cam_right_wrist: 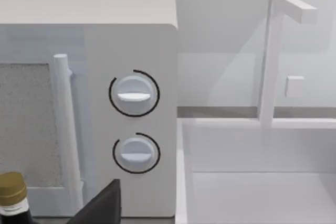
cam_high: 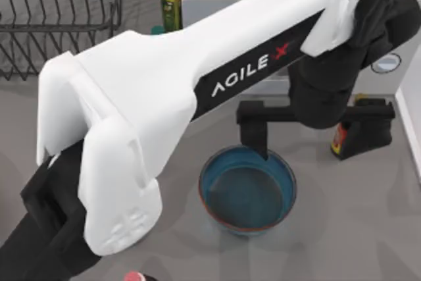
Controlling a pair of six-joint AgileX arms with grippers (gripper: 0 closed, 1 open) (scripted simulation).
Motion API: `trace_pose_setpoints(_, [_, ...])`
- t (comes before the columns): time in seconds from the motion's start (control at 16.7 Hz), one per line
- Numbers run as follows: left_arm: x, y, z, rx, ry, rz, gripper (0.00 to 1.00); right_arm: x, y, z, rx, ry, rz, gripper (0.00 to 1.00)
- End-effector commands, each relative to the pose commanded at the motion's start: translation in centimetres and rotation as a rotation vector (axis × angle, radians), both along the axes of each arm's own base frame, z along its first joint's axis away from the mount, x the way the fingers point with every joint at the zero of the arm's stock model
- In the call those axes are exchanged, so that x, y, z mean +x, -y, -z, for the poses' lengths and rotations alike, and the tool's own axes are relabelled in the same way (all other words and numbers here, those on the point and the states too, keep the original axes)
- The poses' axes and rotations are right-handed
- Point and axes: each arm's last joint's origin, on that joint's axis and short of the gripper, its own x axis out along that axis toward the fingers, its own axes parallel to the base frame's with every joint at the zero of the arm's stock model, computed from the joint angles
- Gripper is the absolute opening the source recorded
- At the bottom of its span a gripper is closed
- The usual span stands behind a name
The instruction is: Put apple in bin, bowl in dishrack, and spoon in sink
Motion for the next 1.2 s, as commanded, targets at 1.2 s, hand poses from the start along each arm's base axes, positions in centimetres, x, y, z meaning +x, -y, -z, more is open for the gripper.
trace_pose_setpoints(1.2, [-0.2, 0.1, 9.9, 0.0, 0.001, 0.004, 0.7, 0.0, 0.0, 0.0, 0.0, 0.0, 0.0, 1.0])
